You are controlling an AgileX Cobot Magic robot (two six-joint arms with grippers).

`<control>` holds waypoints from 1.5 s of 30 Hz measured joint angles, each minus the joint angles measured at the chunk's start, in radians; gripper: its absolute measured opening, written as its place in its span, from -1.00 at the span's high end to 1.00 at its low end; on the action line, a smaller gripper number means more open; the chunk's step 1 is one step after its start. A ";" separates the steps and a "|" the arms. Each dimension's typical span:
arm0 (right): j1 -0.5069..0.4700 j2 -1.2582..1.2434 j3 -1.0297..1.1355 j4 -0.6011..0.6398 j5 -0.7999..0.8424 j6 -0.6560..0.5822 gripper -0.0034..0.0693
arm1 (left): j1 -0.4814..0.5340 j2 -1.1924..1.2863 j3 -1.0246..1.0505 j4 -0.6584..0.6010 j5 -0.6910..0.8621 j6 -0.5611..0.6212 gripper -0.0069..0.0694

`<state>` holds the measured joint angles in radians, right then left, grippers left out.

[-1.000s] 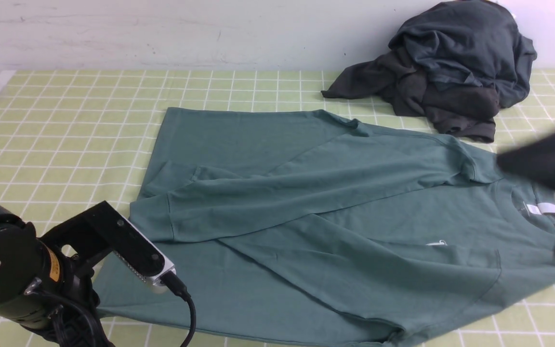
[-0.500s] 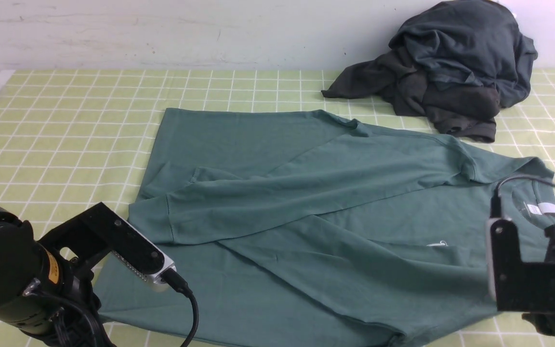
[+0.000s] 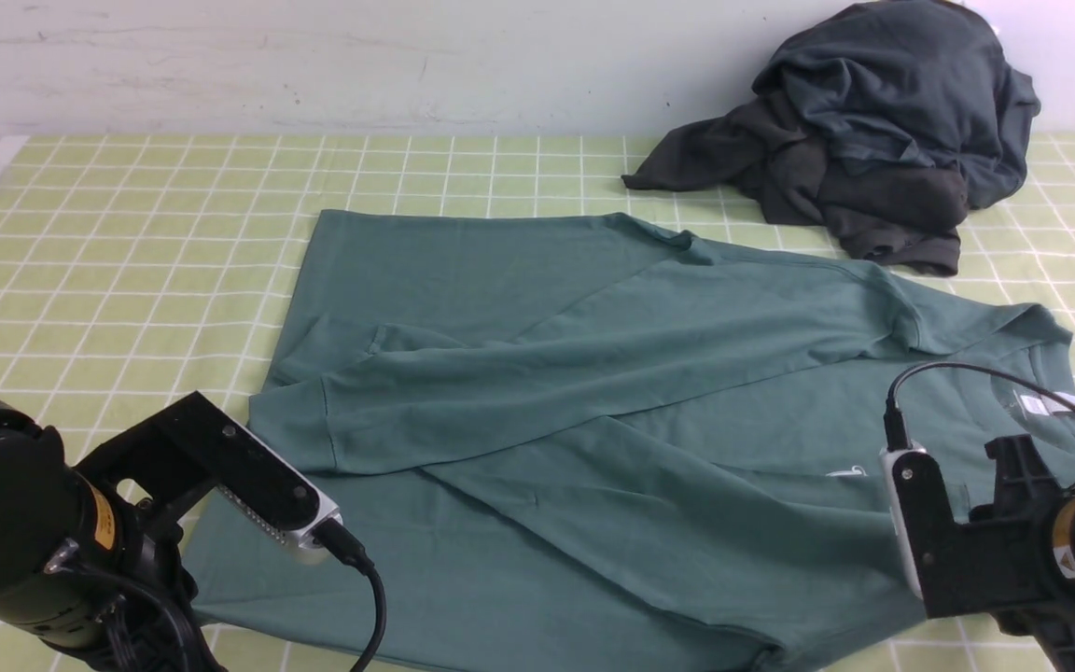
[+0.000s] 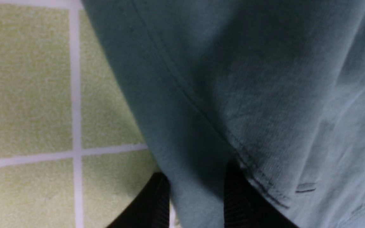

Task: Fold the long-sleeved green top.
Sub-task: Use both arms simultaneously to clamp the lower edge of the clothing fabric, then use both arms to drag the lower edge of the fabric forward and fold it over the upper edge

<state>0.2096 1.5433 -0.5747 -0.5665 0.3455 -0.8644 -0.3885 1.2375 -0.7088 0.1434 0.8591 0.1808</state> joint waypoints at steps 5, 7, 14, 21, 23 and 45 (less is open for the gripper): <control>0.000 0.000 0.000 0.000 -0.004 0.013 0.43 | 0.000 0.000 0.000 -0.012 0.000 0.000 0.82; 0.000 0.000 0.000 0.020 0.003 0.067 0.65 | 0.000 0.000 0.000 -0.017 0.000 -0.009 0.82; 0.000 -0.020 -0.056 0.105 0.131 0.381 0.91 | 0.000 -0.017 -0.015 -0.028 0.027 -0.017 0.82; 0.002 -0.032 -0.290 0.171 0.364 0.559 0.91 | 0.022 -0.015 -0.160 -0.027 0.072 -0.020 0.77; 0.002 -0.018 -0.399 0.196 0.392 0.565 0.91 | 0.067 0.035 -0.266 -0.027 0.055 -0.020 0.77; -0.028 0.511 -1.137 0.311 0.648 0.543 0.91 | 0.239 0.766 -1.024 -0.161 0.286 0.049 0.77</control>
<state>0.1812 2.0544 -1.7120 -0.2552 0.9933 -0.3218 -0.1497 2.0031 -1.7325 -0.0173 1.1447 0.2296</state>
